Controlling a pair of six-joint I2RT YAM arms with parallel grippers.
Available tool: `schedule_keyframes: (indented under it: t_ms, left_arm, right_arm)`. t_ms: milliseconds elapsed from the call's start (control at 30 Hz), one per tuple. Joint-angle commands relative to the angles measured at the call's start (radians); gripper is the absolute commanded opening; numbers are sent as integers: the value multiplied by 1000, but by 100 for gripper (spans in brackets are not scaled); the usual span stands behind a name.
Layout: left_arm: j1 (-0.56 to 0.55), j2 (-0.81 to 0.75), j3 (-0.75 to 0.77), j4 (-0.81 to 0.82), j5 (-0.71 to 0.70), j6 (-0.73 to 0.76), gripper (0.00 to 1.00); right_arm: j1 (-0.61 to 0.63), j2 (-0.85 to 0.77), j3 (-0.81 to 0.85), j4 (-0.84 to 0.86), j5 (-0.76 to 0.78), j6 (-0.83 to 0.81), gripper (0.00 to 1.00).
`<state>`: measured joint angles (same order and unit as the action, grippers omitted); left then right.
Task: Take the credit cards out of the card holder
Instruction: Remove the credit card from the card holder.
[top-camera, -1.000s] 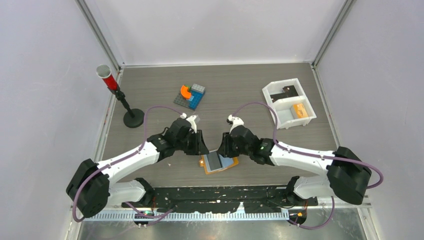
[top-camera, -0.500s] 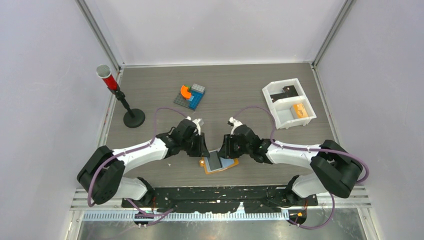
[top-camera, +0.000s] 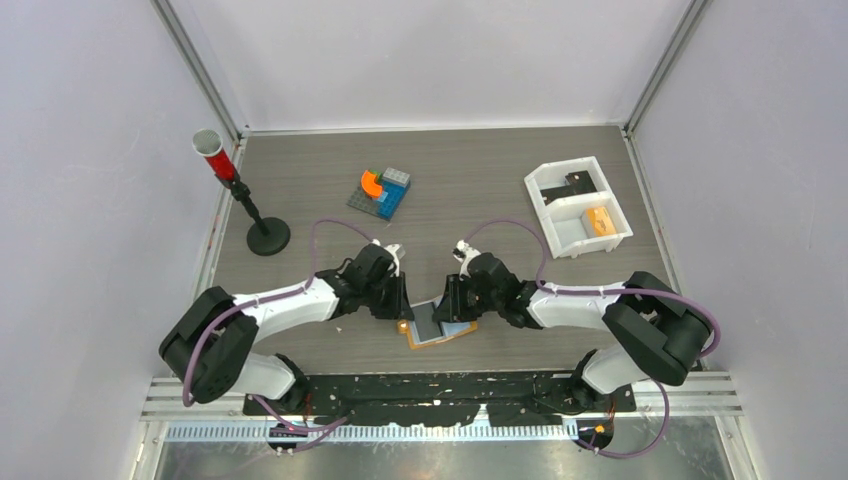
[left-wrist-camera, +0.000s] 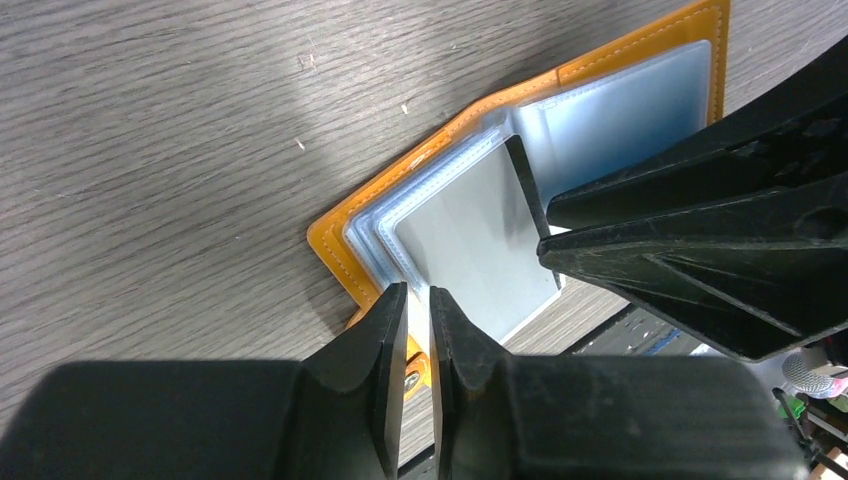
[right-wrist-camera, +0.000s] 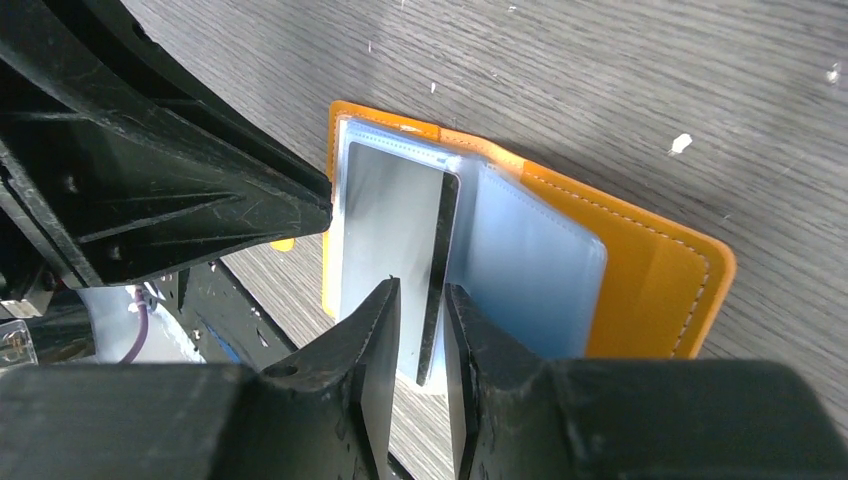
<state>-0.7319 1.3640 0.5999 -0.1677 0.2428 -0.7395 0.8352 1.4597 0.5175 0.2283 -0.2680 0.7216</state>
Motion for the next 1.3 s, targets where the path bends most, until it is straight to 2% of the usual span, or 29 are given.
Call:
schedule_keyframes:
  t_ms: [0,400,667,867,1033,1267]
  left_arm:
    - [-1,14,7,27,-24,27,16]
    - [-1,37,-14,52,-27,28,14]
    - [-1,52,-18,69,-19,23,14]
    - [-1,63,-5,28,-45,34,14]
    - [-1,50,4,9,-24,43,14]
    - [-1,70,25,8,-15,47,15]
  right_arm:
    - [-9,-10,3,23,12,7,31]
    - [-25,19,-25,76,-13,27,31]
    - [-26,61,-42,159,-58,58,27]
    - [-35,26,-80,218,-83,71,6]
    - [-57,-65,-120,195,-90,72,5]
    - [-66,-116,-158,230,-135,104,11]
